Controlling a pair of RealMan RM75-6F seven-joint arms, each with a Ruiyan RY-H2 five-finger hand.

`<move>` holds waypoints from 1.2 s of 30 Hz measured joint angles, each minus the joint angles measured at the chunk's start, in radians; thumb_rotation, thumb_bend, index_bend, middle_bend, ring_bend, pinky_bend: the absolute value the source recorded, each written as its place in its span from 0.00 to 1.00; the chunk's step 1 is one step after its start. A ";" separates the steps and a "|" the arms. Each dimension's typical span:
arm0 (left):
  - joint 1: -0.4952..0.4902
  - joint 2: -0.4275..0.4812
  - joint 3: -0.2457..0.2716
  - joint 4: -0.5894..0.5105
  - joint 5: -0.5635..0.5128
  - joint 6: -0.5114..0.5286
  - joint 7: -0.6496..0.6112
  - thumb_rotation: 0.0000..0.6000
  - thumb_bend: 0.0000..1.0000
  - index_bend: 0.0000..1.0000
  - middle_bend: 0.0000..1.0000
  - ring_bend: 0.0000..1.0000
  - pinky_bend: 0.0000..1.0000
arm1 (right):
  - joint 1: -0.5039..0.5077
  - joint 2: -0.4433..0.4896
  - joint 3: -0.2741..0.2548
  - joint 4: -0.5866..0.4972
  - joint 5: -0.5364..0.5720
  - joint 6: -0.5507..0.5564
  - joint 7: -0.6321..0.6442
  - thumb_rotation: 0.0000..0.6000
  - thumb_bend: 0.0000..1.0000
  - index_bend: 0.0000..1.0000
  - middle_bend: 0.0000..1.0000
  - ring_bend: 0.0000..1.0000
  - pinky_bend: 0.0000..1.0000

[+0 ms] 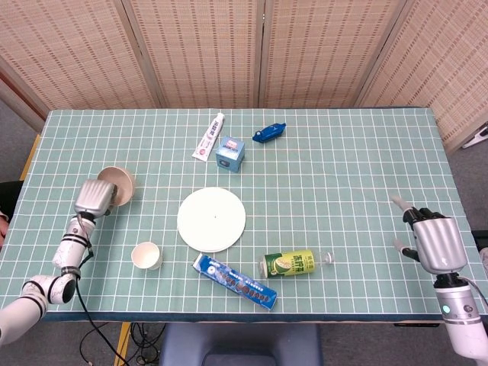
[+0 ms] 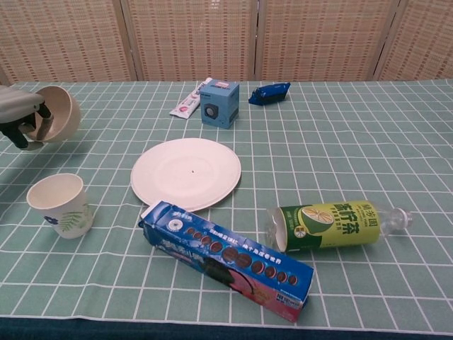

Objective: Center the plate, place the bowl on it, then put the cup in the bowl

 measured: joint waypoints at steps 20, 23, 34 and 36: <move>-0.074 0.215 0.030 -0.616 0.038 0.001 0.256 1.00 0.40 0.65 0.95 0.89 0.99 | -0.018 0.002 0.007 0.016 0.001 -0.003 0.025 1.00 0.01 0.21 0.45 0.41 0.58; -0.109 0.214 0.025 -0.649 -0.008 -0.027 0.326 1.00 0.40 0.65 0.95 0.89 0.99 | -0.019 0.004 0.009 0.016 0.002 -0.004 0.029 1.00 0.01 0.21 0.45 0.41 0.58; -0.236 0.157 0.037 -0.688 -0.233 -0.075 0.581 1.00 0.40 0.64 0.95 0.89 0.99 | -0.029 0.012 0.011 0.017 0.001 -0.001 0.045 1.00 0.01 0.21 0.45 0.41 0.58; -0.257 0.145 0.046 -0.691 -0.276 -0.074 0.619 1.00 0.40 0.64 0.95 0.89 0.99 | -0.031 0.013 0.011 0.017 0.002 0.000 0.047 1.00 0.01 0.21 0.45 0.41 0.58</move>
